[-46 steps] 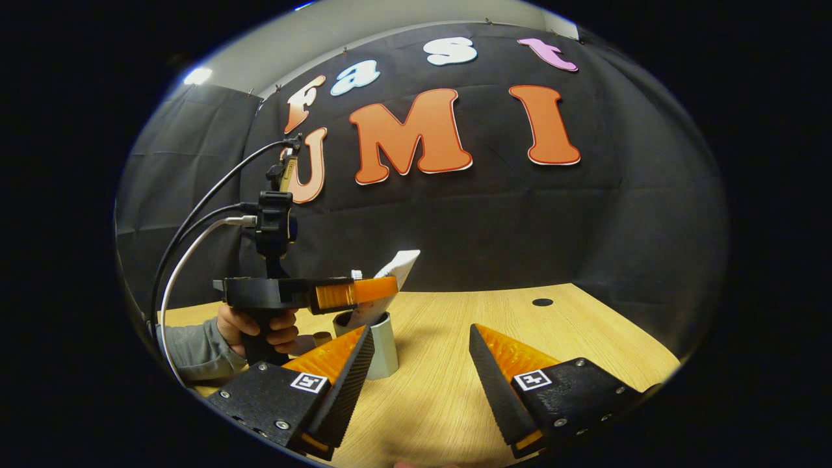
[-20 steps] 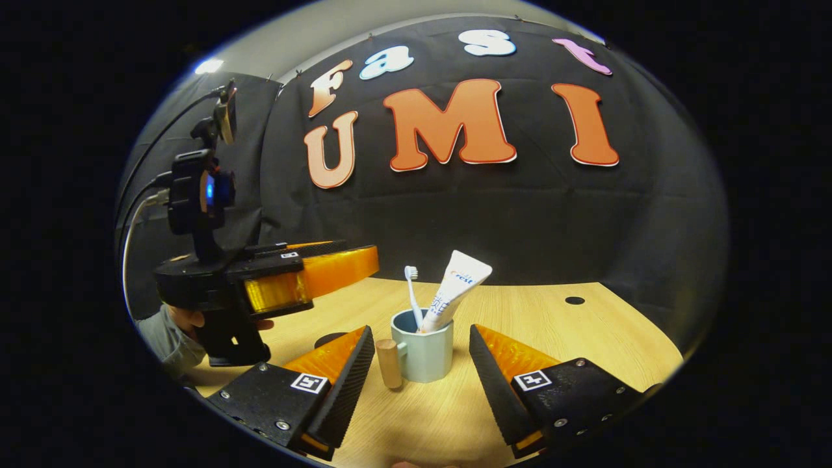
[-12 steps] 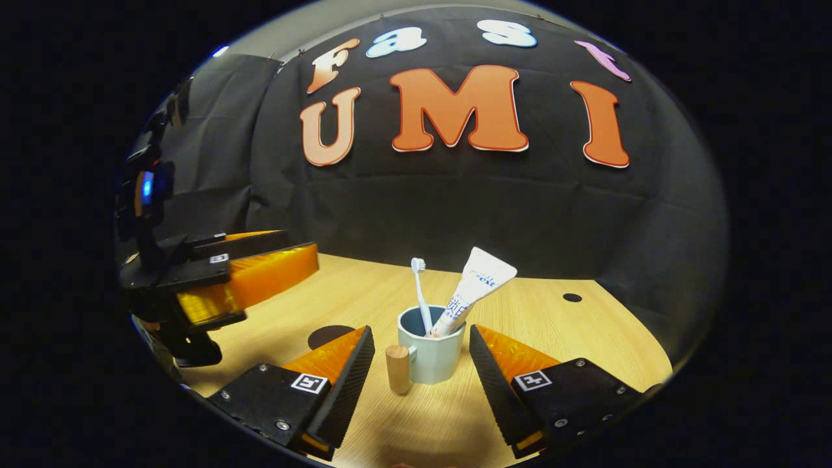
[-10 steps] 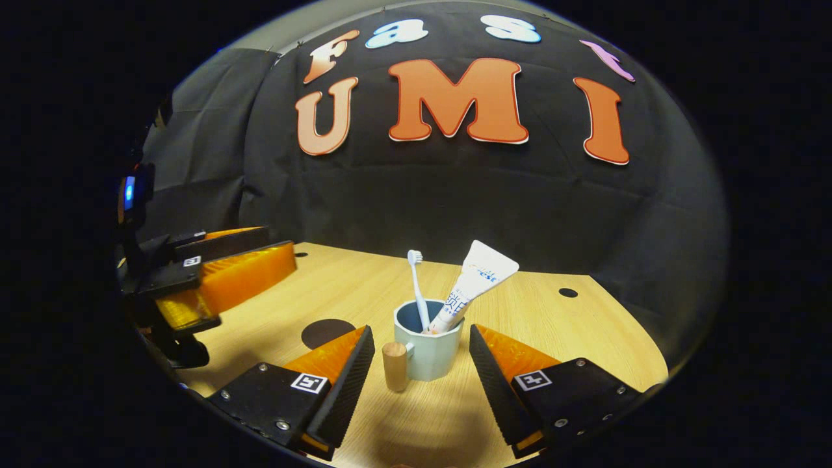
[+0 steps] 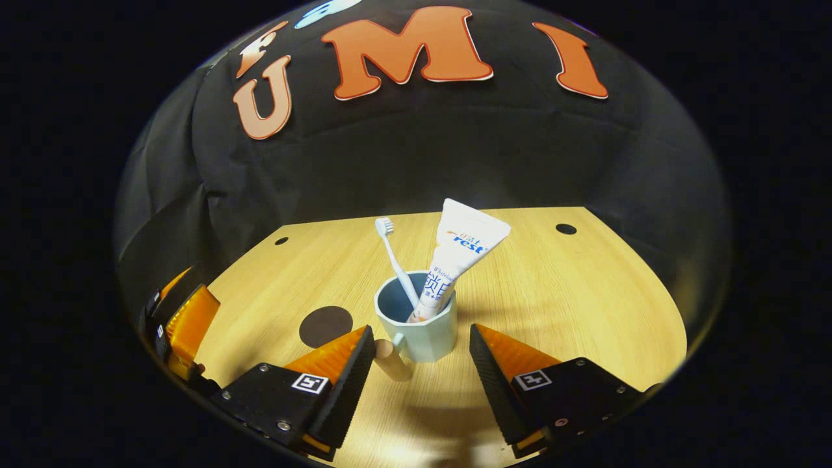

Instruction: Put the toothbrush and toothpaste on the desktop into the cup, then pick up the cup and place it on the coaster on the desktop.

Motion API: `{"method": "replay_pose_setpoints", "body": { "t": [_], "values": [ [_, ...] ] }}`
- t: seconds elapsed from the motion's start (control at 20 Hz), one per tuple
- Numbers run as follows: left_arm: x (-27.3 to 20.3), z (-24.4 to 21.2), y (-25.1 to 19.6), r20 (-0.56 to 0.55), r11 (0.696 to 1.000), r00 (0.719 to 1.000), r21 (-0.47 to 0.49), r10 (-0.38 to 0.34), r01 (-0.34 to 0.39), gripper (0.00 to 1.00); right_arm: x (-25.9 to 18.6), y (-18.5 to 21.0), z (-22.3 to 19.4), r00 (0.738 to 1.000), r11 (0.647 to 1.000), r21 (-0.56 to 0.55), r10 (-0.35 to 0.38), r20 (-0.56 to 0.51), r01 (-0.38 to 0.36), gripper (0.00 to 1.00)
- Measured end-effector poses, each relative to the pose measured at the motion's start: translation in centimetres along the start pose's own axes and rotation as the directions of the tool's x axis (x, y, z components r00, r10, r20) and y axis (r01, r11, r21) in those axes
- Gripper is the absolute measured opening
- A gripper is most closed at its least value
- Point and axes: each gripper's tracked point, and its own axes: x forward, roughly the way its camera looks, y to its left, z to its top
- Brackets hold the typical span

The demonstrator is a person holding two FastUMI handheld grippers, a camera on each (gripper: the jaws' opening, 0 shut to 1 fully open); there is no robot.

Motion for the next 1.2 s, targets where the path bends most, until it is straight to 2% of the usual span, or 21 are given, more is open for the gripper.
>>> {"method": "replay_pose_setpoints", "body": {
  "t": [0.2, 0.5, 1.0, 1.2],
  "values": [
    [-0.5, -0.4, 1.3, 0.002, 1.000, 1.000, -0.013, 0.021, -0.021, 1.00, 0.6, 0.6, -0.4, 0.998, 1.000, 0.023, -0.009, -0.065, 0.010, 0.88],
    [-1.0, -1.0, 3.2, 0.003, 0.998, 0.999, -0.026, 0.050, -0.050, 1.00, 2.7, 0.4, -2.0, 0.983, 0.989, 0.135, -0.028, -0.183, 0.054, 0.88],
    [-0.6, -2.3, 5.3, -0.027, 0.997, 0.998, -0.040, 0.061, -0.062, 0.98, 4.8, 0.1, -3.5, 0.971, 0.990, 0.085, -0.088, -0.222, 0.109, 0.88],
    [-1.2, -2.2, 5.8, -0.029, 0.998, 0.998, -0.033, 0.061, -0.062, 0.96, 4.9, -0.3, -4.3, 0.958, 0.991, 0.037, -0.117, -0.261, 0.131, 0.89]
  ]
}}
